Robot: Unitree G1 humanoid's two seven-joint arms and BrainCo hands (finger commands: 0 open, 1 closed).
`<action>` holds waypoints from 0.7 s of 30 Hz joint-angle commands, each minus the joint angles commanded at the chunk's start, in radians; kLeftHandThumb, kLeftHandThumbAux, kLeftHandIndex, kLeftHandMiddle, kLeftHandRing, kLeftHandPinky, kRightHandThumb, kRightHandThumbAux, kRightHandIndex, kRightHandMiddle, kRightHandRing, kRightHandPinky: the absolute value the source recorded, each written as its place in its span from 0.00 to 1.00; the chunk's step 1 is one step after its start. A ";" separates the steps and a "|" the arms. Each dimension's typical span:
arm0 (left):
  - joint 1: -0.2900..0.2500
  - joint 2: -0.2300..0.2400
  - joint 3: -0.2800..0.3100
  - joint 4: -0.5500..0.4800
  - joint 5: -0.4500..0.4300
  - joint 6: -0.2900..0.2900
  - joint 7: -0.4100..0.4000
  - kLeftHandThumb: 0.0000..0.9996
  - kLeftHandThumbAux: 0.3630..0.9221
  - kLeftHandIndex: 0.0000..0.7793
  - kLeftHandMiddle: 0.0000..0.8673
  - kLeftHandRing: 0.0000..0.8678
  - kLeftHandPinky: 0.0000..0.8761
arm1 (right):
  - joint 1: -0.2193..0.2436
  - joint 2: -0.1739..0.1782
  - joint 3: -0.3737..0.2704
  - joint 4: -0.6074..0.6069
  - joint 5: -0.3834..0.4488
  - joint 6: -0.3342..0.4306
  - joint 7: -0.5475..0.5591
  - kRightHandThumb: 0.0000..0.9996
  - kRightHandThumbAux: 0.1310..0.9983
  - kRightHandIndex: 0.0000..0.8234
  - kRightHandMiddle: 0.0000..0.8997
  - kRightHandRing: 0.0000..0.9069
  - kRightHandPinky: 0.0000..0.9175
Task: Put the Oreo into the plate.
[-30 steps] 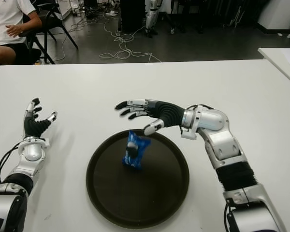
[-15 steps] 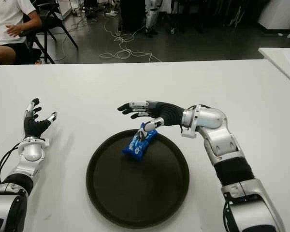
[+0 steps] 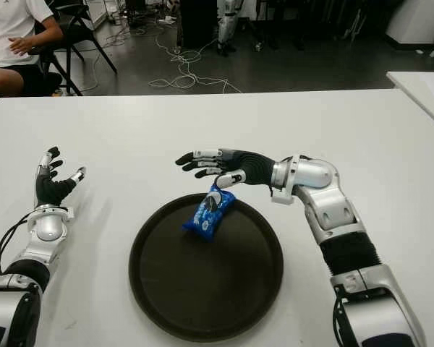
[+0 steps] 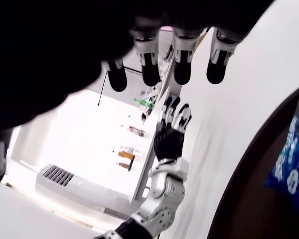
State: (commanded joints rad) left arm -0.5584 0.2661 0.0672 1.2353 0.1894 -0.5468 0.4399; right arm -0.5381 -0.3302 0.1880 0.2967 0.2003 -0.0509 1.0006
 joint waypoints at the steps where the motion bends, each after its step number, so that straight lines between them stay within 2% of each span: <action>1: 0.000 0.000 0.000 0.000 0.000 0.000 0.000 0.02 0.74 0.12 0.16 0.15 0.12 | -0.001 0.003 -0.001 0.004 0.001 0.001 -0.003 0.00 0.32 0.00 0.00 0.00 0.00; 7: -0.001 0.000 0.000 0.003 0.001 0.007 0.004 0.02 0.71 0.12 0.16 0.15 0.13 | -0.010 0.003 -0.007 0.013 0.012 0.040 0.001 0.00 0.33 0.00 0.00 0.00 0.00; 11: 0.000 0.003 -0.008 0.004 0.010 0.001 0.007 0.02 0.70 0.12 0.16 0.15 0.14 | 0.016 0.003 -0.026 -0.012 0.013 0.057 -0.035 0.00 0.34 0.00 0.00 0.00 0.00; 13: 0.002 0.003 -0.009 0.004 0.012 -0.003 0.008 0.02 0.71 0.11 0.15 0.15 0.13 | 0.014 0.001 -0.032 0.003 0.009 0.044 -0.042 0.00 0.35 0.00 0.00 0.00 0.00; 15: 0.004 0.003 -0.010 0.003 0.011 -0.006 0.008 0.02 0.73 0.11 0.15 0.14 0.13 | 0.008 0.004 -0.036 0.029 -0.006 0.013 -0.058 0.00 0.36 0.00 0.00 0.00 0.00; 18: 0.004 -0.001 -0.006 0.001 0.005 -0.009 0.003 0.01 0.75 0.12 0.16 0.14 0.13 | -0.042 0.016 -0.058 0.152 -0.021 -0.058 -0.082 0.00 0.36 0.00 0.00 0.00 0.00; 21: 0.006 -0.003 -0.004 0.000 0.001 -0.012 0.002 0.00 0.77 0.12 0.16 0.14 0.13 | -0.021 0.029 -0.069 0.145 -0.052 -0.136 -0.150 0.00 0.36 0.00 0.00 0.00 0.00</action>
State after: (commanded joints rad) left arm -0.5528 0.2626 0.0636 1.2350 0.1908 -0.5588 0.4418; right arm -0.5588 -0.3011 0.1193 0.4416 0.1485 -0.1870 0.8505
